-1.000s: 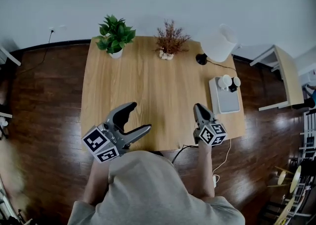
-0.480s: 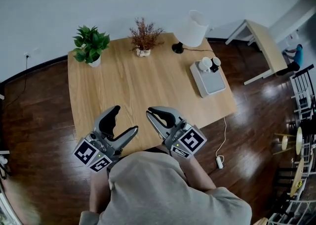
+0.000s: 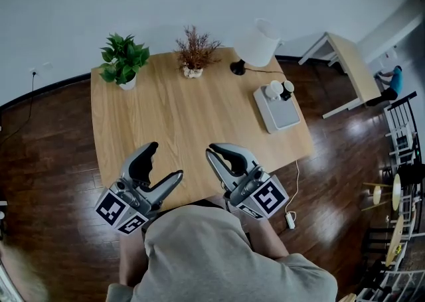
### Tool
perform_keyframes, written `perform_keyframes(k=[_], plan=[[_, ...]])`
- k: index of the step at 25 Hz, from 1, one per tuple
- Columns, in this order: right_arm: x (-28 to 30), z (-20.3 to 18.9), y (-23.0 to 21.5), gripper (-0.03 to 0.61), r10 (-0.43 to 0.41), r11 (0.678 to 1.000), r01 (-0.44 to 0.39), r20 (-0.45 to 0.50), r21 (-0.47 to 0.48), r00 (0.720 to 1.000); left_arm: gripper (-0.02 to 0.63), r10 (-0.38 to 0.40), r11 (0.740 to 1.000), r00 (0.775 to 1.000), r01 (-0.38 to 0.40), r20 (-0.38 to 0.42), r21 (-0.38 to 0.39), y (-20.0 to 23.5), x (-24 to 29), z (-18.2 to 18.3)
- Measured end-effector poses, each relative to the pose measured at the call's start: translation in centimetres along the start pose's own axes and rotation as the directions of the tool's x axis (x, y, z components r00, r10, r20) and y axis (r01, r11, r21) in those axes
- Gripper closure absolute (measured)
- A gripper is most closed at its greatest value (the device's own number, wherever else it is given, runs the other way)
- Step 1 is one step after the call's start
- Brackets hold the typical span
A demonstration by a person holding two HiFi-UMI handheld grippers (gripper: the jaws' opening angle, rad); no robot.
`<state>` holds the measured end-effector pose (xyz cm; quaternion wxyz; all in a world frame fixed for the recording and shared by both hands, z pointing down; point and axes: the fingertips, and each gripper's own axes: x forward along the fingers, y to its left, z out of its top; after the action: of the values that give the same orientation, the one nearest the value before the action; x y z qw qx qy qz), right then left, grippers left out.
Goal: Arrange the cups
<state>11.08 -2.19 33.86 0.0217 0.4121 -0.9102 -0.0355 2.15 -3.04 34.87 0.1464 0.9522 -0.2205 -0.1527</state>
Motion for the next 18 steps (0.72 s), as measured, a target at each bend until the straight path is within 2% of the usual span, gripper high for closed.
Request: perform_keyframes(k=[5, 9, 14, 18], plan=[[-0.2, 0.8, -0.2, 0.548, 0.0, 1.0, 0.0, 0.02, -0.018, 1.0, 0.265, 0.007, 0.999, 1.0, -0.008, 0.024, 0.041, -0.4, 0.4, 1.4], [-0.5, 1.0, -0.3, 0.548, 0.0, 1.0, 0.001, 0.027, -0.012, 1.0, 0.27, 0.022, 0.995, 1.0, -0.023, 0.007, 0.1, -0.8, 0.9, 1.5], [-1.3, 1.0, -1.4, 0.548, -0.016, 1.0, 0.016, 0.037, -0.003, 0.999, 0.273, -0.02, 0.997, 0.999, 0.018, 0.027, 0.075, -1.6, 2.3, 1.8], [-1.8, 0.5, -2.1, 0.548, -0.023, 1.0, 0.023, 0.035, 0.007, 0.999, 0.273, -0.043, 0.996, 0.999, 0.042, 0.01, 0.084, -2.2, 3.4, 1.3]])
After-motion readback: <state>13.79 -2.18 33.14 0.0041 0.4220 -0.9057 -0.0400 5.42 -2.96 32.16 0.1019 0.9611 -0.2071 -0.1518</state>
